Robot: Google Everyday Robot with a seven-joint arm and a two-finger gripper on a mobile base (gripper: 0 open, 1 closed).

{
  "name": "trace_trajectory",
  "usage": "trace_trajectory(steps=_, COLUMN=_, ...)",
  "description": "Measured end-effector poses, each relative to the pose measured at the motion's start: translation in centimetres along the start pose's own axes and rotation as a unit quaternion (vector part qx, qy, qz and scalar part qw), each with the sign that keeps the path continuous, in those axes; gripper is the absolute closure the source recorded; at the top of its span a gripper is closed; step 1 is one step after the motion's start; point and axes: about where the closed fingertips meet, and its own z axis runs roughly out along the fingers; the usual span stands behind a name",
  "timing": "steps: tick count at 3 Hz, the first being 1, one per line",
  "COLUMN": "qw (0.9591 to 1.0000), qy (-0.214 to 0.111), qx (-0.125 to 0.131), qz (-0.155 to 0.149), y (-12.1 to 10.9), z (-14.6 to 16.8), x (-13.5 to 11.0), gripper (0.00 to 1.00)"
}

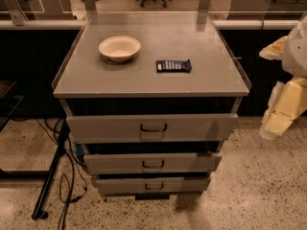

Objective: Open middle drawer

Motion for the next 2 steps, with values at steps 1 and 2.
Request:
trace_trajectory(steps=1, qw=0.9968, qy=-0.070, qx=-0.034, qz=0.019, y=2.7, z=4.2, x=0.5, gripper=0.00)
trace_trajectory(steps=2, qw=0.9872, qy=-0.146, qx=-0.058, qz=0.027, y=6.8, z=8.1, x=0.1, gripper=0.00)
